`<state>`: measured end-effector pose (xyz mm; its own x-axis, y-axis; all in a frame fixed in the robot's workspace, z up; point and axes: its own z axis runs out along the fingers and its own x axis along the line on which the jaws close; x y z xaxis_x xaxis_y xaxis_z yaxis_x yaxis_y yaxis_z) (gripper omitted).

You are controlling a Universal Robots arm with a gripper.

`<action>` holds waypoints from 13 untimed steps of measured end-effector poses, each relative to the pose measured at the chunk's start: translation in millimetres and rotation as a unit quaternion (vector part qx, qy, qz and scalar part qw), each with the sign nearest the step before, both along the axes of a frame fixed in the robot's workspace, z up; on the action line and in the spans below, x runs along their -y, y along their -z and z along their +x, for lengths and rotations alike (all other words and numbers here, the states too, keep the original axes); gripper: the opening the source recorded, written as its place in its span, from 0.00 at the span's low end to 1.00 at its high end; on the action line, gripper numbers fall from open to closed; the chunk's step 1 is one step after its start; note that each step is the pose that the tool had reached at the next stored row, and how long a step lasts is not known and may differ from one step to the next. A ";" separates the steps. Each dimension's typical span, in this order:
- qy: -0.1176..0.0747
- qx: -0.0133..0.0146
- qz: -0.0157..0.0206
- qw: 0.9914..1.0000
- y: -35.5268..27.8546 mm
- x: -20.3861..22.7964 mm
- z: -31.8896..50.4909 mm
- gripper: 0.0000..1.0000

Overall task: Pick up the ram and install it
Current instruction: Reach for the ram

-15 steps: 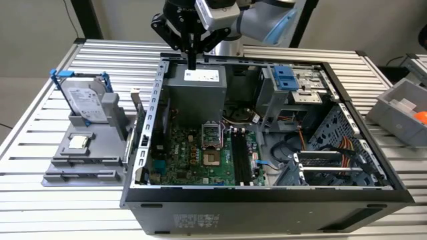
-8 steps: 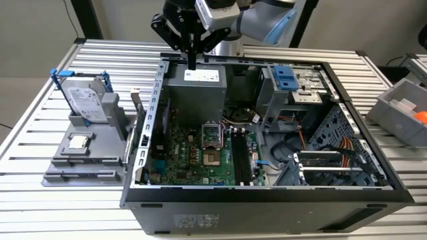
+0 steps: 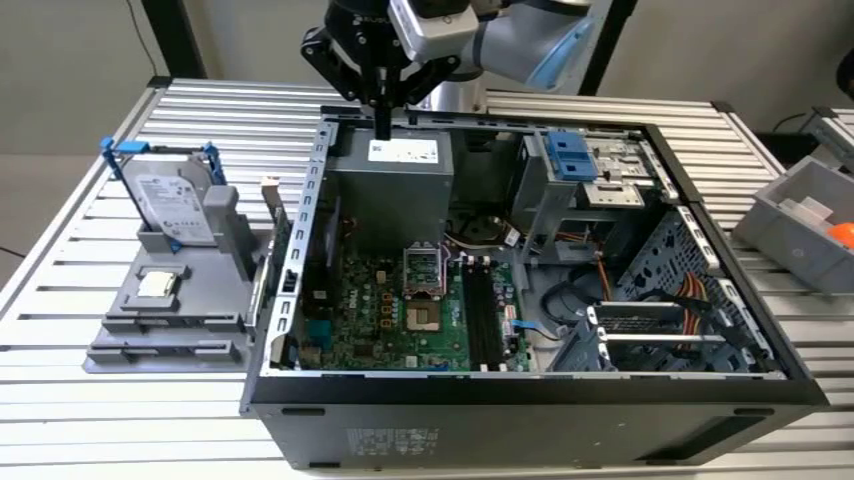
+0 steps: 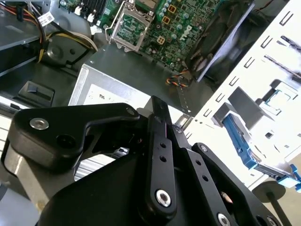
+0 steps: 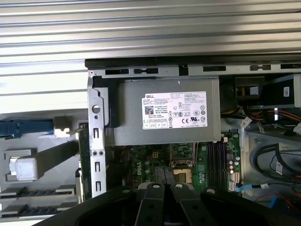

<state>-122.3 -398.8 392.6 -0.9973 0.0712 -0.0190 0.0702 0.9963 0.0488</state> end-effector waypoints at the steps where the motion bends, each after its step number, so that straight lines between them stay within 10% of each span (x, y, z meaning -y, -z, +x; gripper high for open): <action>1: 0.000 0.000 0.000 1.000 0.0 0.0 -0.4 0.00; 13: 0.000 0.000 0.000 1.000 0.0 0.0 -10.2 0.00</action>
<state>-132.4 -398.8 392.6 -0.9973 0.0712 -0.0190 0.0702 0.9963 0.0488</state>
